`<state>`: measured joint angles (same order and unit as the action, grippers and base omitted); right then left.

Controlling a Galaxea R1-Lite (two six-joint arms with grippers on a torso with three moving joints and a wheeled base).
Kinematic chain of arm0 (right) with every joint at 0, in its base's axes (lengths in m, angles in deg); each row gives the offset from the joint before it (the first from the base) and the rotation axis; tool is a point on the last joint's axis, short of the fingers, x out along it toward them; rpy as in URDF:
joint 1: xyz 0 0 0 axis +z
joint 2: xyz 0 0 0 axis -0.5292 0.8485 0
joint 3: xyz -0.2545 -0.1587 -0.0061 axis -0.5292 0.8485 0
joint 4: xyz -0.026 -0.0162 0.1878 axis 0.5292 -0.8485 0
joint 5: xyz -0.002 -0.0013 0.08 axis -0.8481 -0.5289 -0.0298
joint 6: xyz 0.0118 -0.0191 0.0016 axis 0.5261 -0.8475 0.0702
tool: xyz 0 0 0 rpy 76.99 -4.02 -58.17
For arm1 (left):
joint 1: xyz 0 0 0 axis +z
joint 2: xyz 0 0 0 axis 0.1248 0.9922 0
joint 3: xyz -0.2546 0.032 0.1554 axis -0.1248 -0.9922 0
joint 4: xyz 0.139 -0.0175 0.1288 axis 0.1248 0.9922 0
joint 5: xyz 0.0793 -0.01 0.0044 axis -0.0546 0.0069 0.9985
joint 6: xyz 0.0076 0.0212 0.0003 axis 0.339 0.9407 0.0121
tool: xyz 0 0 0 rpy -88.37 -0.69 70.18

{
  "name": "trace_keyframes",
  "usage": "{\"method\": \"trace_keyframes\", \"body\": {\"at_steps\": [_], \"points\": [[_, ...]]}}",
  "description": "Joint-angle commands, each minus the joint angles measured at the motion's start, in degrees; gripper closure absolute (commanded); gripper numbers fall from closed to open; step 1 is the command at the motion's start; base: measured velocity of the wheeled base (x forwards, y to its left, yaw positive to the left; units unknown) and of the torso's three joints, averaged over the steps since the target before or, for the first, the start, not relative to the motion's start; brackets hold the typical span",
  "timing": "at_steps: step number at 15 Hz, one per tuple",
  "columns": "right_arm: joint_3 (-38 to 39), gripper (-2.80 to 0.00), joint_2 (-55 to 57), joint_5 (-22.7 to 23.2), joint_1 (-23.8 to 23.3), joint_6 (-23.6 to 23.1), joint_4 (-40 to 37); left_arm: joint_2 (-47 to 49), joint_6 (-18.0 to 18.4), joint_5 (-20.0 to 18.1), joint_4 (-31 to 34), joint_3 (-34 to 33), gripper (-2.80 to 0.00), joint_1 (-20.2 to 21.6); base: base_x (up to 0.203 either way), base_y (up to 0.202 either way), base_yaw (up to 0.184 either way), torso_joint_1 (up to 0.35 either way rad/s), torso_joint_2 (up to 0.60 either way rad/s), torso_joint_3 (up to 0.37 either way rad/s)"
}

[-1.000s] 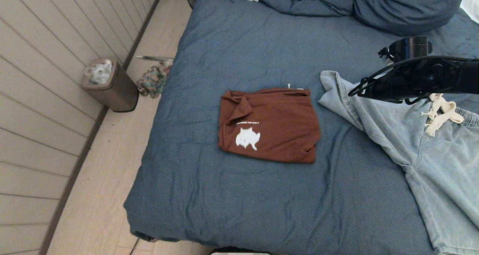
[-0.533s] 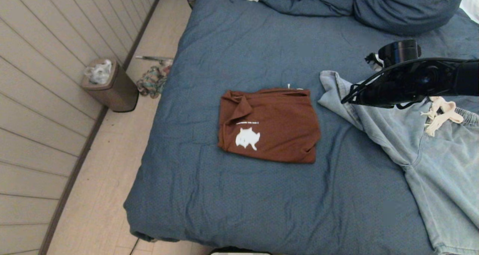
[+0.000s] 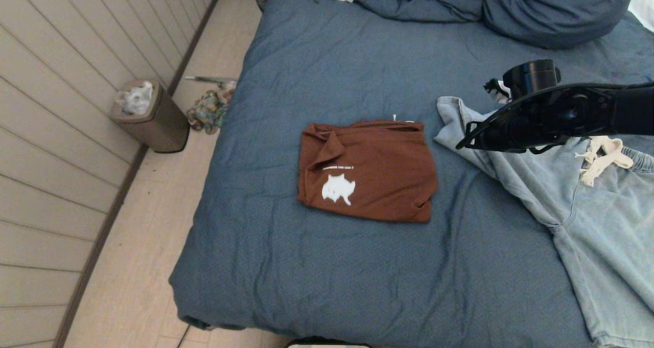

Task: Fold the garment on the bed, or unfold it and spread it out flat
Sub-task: Unford the blue shorts

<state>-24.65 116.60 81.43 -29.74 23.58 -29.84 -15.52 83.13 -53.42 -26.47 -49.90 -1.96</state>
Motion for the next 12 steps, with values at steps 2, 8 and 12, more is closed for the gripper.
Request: {"method": "trace_keyframes", "body": {"at_steps": [2,8,12], "points": [[0.3,0.0,0.2,0.0,0.3,-0.1,0.1,-1.0,1.3,3.7,1.1,-0.3,0.0,7.4,0.0,0.0,0.0,0.0,0.0,0.0],[0.4,0.0,0.1,0.6,0.3,0.0,0.1,-14.6,4.7,-16.2,15.1,3.1,0.0,9.6,0.0,0.0,0.0,0.0,0.0,0.0],[0.4,0.0,0.2,0.7,0.3,0.0,0.1,-15.6,2.5,-23.0,20.3,3.2,0.0,9.2,0.0,0.0,0.0,0.0,0.0,0.0]]}}
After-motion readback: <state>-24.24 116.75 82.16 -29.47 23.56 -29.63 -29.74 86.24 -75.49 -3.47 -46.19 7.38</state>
